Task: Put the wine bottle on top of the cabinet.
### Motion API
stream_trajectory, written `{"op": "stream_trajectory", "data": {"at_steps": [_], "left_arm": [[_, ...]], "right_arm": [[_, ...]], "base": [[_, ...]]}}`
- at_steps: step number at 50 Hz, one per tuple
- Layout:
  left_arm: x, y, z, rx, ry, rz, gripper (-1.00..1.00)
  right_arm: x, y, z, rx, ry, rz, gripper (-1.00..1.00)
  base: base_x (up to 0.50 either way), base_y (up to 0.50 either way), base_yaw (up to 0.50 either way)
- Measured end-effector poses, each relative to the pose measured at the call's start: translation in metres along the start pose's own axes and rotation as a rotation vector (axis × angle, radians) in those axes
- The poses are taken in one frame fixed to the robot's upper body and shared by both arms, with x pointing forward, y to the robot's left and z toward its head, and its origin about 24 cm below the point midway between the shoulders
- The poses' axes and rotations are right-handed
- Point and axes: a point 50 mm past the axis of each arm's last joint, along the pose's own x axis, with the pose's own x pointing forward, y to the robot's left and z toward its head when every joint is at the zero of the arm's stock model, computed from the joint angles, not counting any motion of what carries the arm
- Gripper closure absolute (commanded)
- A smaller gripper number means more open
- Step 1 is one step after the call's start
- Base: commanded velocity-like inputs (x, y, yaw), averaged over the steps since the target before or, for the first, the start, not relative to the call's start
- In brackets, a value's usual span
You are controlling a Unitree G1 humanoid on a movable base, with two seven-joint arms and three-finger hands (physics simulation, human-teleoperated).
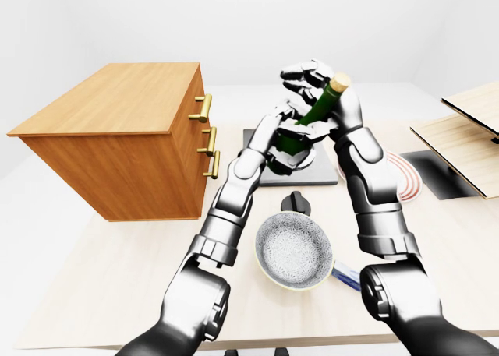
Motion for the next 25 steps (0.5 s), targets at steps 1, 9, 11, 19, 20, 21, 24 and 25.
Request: {"op": "stream_trajectory", "data": {"at_steps": [1, 9, 11, 19, 20, 21, 24, 25], "left_arm": [[0.0000, 0.0003, 0.0003, -0.003, -0.001, 0.003, 1.00], [0.0001, 0.0006, -0.0002, -0.014, 0.000, 0.010, 1.00], [0.0001, 0.0004, -0.0004, -0.016, 0.000, 0.010, 1.00], [0.0001, 0.0009, -0.0003, -0.018, -0.001, 0.011, 1.00], [0.0001, 0.0011, -0.0001, -0.017, -0.001, 0.011, 1.00], [0.0001, 0.0013, 0.0001, -0.017, -0.002, 0.012, 1.00], [0.0002, 0.0019, 0.0006, -0.016, -0.003, 0.013, 1.00], [0.0002, 0.0021, 0.0008, -0.016, -0.004, 0.013, 1.00]], "right_arm": [[0.0005, 0.0002, 0.0004, 0.002, -0.002, -0.002, -1.00], [0.0011, 0.0006, -0.0004, 0.022, -0.002, -0.016, -1.00], [0.0009, 0.0006, -0.0007, 0.027, -0.002, -0.018, -1.00], [0.0011, 0.0011, -0.0009, 0.040, -0.004, -0.019, -1.00], [0.0012, 0.0012, -0.0008, 0.041, -0.005, -0.018, -1.00], [0.0014, 0.0013, -0.0006, 0.041, -0.005, -0.017, -1.00], [0.0019, 0.0016, -0.0001, 0.042, -0.007, -0.015, -1.00], [0.0020, 0.0017, 0.0001, 0.042, -0.008, -0.014, -1.00]], "base": [[0.00, 0.00, 0.00], [0.00, 0.00, 0.00], [0.00, 0.00, 0.00], [0.00, 0.00, 0.00], [0.00, 0.00, 0.00], [0.00, 0.00, 0.00], [0.00, 0.00, 0.00], [0.00, 0.00, 0.00]]}}
